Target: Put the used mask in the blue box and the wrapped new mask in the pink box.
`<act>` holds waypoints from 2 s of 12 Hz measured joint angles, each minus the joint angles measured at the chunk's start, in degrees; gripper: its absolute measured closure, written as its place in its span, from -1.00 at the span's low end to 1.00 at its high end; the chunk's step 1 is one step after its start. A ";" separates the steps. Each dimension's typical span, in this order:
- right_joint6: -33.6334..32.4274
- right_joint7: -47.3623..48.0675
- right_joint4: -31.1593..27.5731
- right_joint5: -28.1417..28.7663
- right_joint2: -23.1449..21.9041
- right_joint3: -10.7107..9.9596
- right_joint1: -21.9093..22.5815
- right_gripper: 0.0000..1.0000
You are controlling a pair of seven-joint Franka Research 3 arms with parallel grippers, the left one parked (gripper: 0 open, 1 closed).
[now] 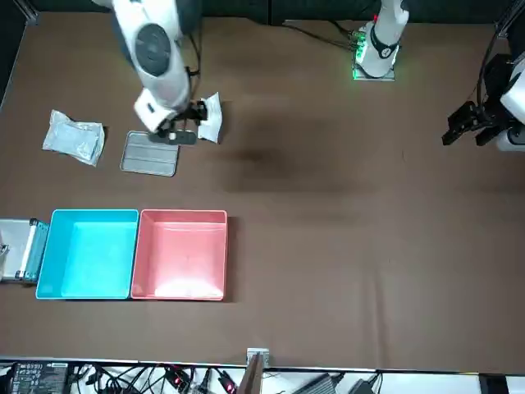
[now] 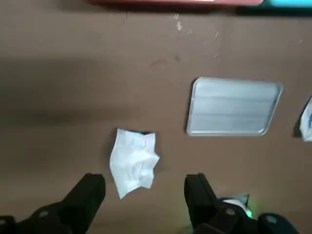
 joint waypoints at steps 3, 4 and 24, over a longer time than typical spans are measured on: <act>1.18 4.54 -0.97 1.94 4.83 0.03 5.22 -1.00; 2.61 5.18 -1.81 3.49 6.11 0.02 6.28 -1.00; 33.09 5.85 -29.82 9.37 7.55 -0.07 12.83 -0.68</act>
